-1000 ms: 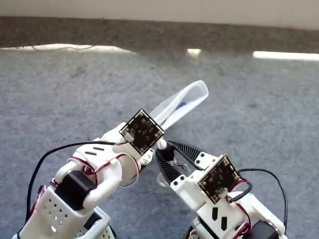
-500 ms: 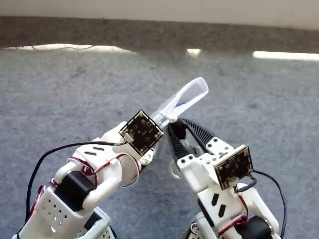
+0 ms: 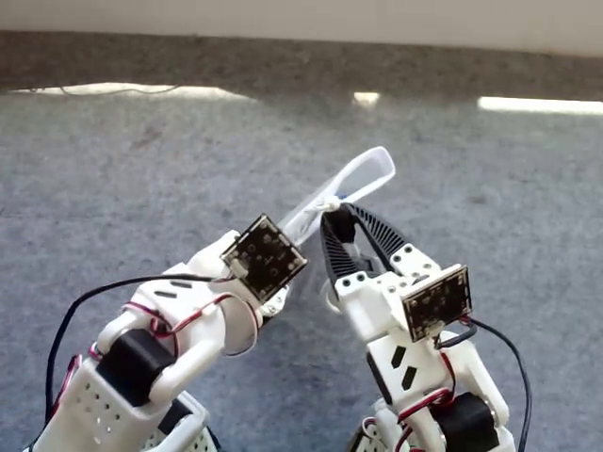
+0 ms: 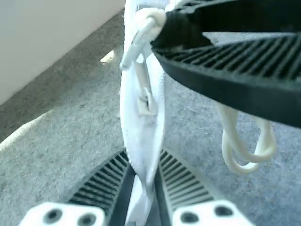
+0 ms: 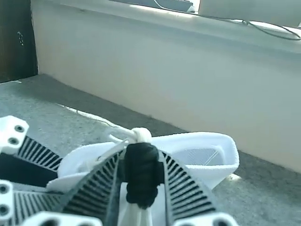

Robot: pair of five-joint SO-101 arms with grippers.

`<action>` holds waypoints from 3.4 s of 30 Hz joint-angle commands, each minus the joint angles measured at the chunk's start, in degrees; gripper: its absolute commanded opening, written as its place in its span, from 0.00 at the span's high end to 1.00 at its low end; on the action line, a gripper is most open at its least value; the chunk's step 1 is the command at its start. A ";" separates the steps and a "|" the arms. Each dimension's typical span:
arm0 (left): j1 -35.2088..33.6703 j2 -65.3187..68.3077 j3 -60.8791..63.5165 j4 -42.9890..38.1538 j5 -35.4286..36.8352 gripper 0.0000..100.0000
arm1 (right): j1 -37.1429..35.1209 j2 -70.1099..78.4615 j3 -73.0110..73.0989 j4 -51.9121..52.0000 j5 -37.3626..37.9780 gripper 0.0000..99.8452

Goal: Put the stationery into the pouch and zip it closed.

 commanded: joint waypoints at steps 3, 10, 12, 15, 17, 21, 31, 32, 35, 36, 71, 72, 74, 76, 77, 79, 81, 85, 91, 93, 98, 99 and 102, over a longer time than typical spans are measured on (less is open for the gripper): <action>-0.31 -9.54 3.38 1.76 -0.62 1.00 | 3.56 -0.22 -0.92 -2.77 -0.26 1.00; -0.31 -11.38 3.82 2.99 -0.62 1.00 | 3.56 -0.22 -0.92 -2.77 -0.44 1.00; -0.31 -11.38 3.82 2.99 -0.62 1.00 | 3.65 -0.22 -0.92 -2.77 -0.44 1.00; -0.40 -11.82 3.91 4.31 -0.62 1.00 | 5.58 -0.22 -1.01 -2.86 -0.53 1.00; -0.40 -11.91 3.91 5.54 -0.70 1.00 | 6.81 -0.22 -1.01 -2.86 -0.53 1.00; -0.40 -11.91 3.91 7.12 -0.70 1.00 | 7.60 -0.22 -1.01 -2.86 -0.53 1.00; -5.58 -11.91 3.91 7.74 -0.70 1.00 | 7.43 -0.22 -1.01 -2.68 -0.53 1.00; -5.58 -11.91 3.82 7.65 -0.70 1.00 | 7.34 -0.31 -1.01 -2.59 -0.53 1.00; -5.49 -11.91 3.65 7.74 -0.70 1.00 | 6.64 -0.57 -1.01 -2.33 -0.53 1.00; -5.49 -11.91 3.65 7.82 -0.70 1.00 | 6.11 -0.75 -1.01 -1.63 -0.53 1.00; 0.31 -12.00 -4.09 4.84 4.40 0.82 | -6.20 -0.84 -1.63 8.13 -0.09 1.00; 0.31 -12.00 -4.35 4.92 4.31 0.83 | -6.20 -0.84 -1.63 8.13 -0.09 1.00; 0.22 -12.00 -4.35 4.92 4.22 0.83 | -6.20 -0.84 -1.63 8.13 -0.09 1.00; 0.22 -12.00 -4.18 4.92 4.22 0.84 | -6.20 -0.84 -1.63 8.13 -0.09 1.00; 0.22 -12.00 -4.18 4.75 4.22 0.85 | -6.20 -0.84 -1.63 8.13 -0.09 1.00; 0.31 -12.00 -4.18 4.57 4.13 0.90 | -6.20 -0.84 -1.63 8.13 -0.09 1.00; 0.40 -12.00 -4.00 4.57 4.13 0.94 | -6.20 -0.84 -1.63 8.13 -0.09 1.00; 0.57 -12.00 -2.77 4.48 4.04 0.96 | -6.20 -0.84 -1.63 8.13 -0.09 1.00; 0.48 -11.91 -1.10 4.57 -0.88 0.99 | -6.11 -0.84 -1.63 7.87 -0.09 1.00; 0.22 -11.91 -0.66 4.75 -1.05 1.00 | -5.85 -0.84 -1.63 7.69 -0.09 1.00; -2.77 -11.91 -0.75 5.01 -1.05 1.00 | -2.42 -0.31 -1.63 5.49 -0.53 1.00; -3.74 -11.91 -0.75 5.01 -1.05 1.00 | -1.45 -0.31 -1.45 5.23 -0.62 1.00; -5.49 -11.91 -0.66 5.01 -1.05 1.00 | -0.48 -0.31 -1.63 5.05 -2.20 1.00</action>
